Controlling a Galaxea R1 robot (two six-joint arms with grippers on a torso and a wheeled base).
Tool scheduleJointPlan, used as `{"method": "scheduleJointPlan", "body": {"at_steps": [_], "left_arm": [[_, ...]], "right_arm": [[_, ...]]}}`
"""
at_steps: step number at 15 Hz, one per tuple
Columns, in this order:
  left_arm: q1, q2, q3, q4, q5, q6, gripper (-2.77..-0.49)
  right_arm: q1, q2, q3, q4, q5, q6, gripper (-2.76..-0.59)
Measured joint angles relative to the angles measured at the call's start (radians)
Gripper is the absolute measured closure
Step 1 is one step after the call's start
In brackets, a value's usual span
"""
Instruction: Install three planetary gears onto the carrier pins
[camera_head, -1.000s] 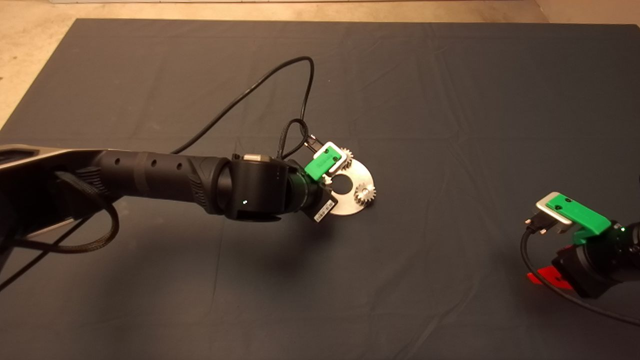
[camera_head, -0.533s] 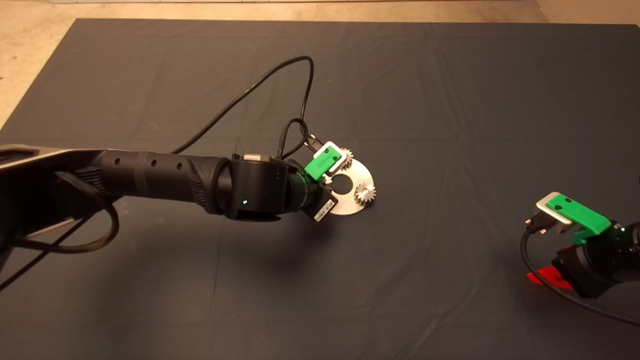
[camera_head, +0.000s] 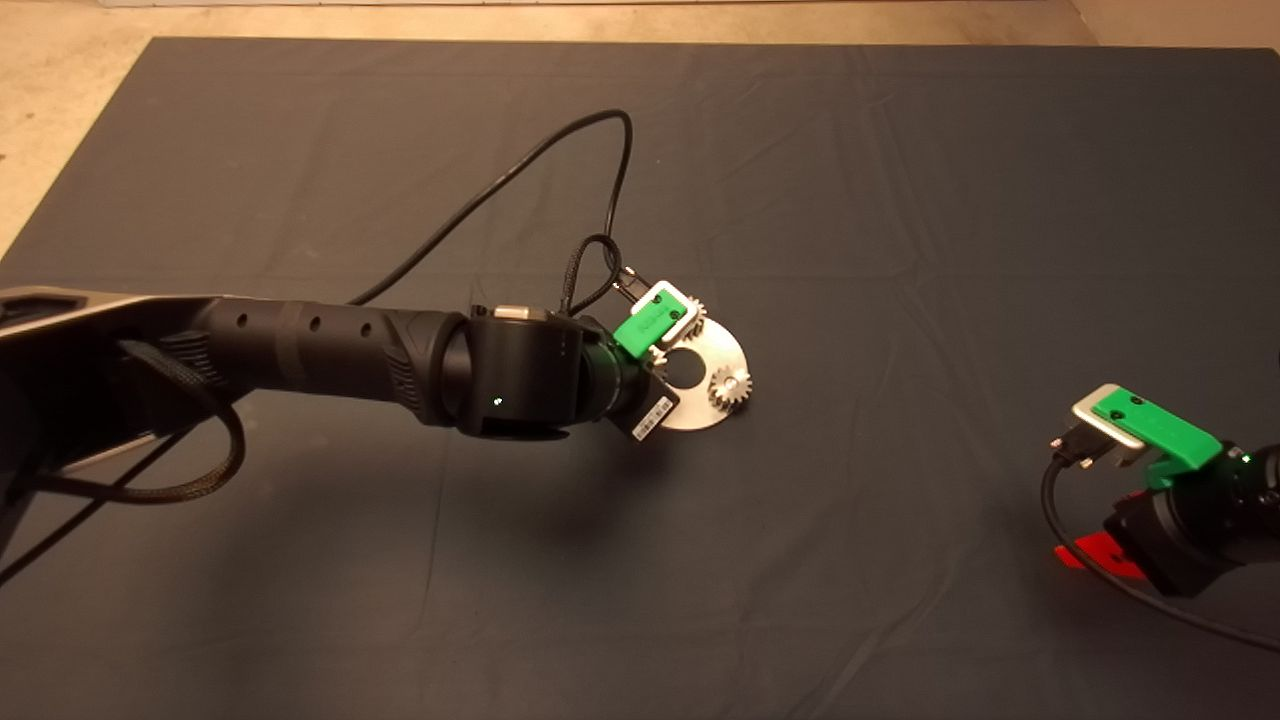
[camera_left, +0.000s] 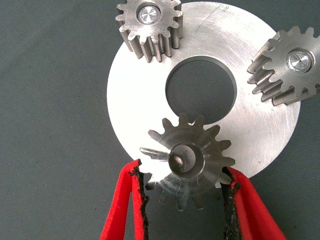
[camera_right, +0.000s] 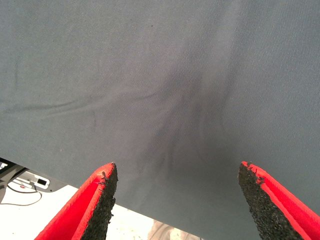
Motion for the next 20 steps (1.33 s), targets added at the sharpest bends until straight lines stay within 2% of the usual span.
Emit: {"method": "scheduleJointPlan", "body": {"at_steps": [9,12,20], "left_arm": [[0.003,-0.007,0.001,0.007,-0.005,0.000,-0.64],[0.005,-0.015,0.003,0.008,-0.015,0.000,-0.64],[0.009,-0.034,0.018,0.016,-0.010,0.000,-0.64]], "right_arm": [[0.000,0.000,0.000,0.000,0.000,-0.011,-1.78],[0.000,0.000,0.000,0.000,0.000,-0.012,-1.78],[0.000,0.000,0.000,0.000,0.000,-0.012,-1.78]]}}
